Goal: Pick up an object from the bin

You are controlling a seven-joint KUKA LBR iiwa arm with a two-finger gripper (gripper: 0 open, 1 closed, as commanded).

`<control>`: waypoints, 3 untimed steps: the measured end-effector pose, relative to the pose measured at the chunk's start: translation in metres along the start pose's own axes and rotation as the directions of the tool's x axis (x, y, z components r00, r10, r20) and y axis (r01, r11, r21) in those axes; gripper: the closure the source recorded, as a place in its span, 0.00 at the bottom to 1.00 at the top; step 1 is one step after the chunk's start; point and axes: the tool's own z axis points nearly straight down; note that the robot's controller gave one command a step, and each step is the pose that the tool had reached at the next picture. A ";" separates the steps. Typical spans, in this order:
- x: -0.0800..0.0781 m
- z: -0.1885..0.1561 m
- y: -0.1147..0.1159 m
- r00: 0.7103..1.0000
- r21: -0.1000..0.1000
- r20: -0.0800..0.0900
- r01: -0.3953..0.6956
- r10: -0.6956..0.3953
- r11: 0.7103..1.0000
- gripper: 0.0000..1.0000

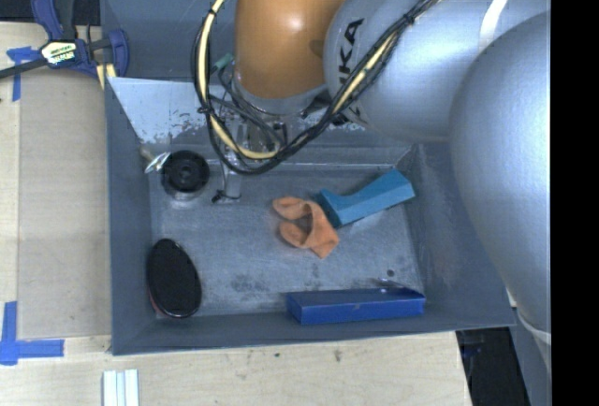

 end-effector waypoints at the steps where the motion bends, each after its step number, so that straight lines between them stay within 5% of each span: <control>1: -0.002 -0.003 -0.019 1.000 0.001 -0.002 -0.009 0.009 1.000 0.00; 2: -0.001 -0.004 -0.022 1.000 0.002 -0.002 -0.011 0.011 1.000 0.00; 3: 0.001 -0.050 -0.007 0.999 0.001 -0.002 -0.037 0.037 0.999 0.00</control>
Offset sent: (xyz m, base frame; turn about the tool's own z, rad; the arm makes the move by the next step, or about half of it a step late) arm -0.0068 -0.0322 0.0160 0.1126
